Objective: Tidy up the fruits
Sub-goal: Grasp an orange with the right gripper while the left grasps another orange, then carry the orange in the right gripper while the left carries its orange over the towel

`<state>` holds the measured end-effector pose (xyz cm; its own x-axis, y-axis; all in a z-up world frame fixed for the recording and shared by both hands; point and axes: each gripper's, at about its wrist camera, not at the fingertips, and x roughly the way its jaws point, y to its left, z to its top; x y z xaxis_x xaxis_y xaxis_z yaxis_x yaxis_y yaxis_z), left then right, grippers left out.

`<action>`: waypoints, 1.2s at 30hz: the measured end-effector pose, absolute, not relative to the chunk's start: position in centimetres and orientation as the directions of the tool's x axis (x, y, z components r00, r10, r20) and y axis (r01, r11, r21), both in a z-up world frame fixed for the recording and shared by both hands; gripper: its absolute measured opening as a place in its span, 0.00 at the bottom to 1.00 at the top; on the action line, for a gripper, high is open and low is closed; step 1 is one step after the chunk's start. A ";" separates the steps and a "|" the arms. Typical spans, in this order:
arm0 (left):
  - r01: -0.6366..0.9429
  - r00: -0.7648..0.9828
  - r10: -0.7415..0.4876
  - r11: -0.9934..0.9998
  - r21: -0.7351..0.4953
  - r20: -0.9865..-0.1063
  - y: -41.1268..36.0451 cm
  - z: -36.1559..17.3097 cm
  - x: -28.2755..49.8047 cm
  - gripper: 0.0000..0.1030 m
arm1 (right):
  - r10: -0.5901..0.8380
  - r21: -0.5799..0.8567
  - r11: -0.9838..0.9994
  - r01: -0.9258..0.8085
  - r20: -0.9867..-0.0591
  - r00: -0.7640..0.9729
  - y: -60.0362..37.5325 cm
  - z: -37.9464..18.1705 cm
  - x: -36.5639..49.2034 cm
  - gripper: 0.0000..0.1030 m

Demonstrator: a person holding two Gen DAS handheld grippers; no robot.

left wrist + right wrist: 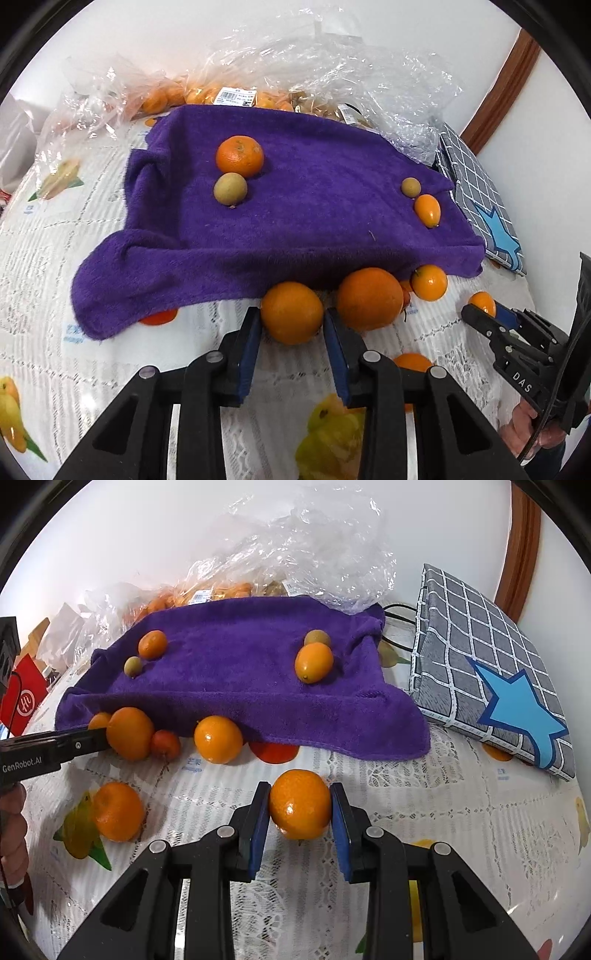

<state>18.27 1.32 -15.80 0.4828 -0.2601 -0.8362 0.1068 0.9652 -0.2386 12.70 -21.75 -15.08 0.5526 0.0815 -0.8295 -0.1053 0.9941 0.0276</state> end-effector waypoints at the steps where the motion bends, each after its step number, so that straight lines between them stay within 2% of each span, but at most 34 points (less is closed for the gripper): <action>1: 0.104 0.484 -0.256 0.966 -0.235 -0.837 1.5 -15.7 18.0 0.32 | 0.083 0.028 0.994 -0.107 -0.828 0.555 -21.7 -14.9 12.6 0.30; 19: 0.033 0.563 -0.200 0.975 -0.220 -0.802 4.3 -9.7 12.7 0.32 | 0.071 0.074 0.997 -0.022 -0.782 0.620 -22.6 -9.3 9.9 0.31; 36: 0.061 0.617 -0.208 0.974 -0.218 -0.759 4.0 -5.7 10.3 0.32 | 0.081 0.113 0.994 0.003 -0.738 0.670 -23.7 -5.2 8.2 0.31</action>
<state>10.29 3.98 -5.73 0.6167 -0.2084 -0.7591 0.0614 0.9741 -0.2175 8.24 -23.71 -5.21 0.6698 0.0815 -0.7381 0.0032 0.9936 0.1126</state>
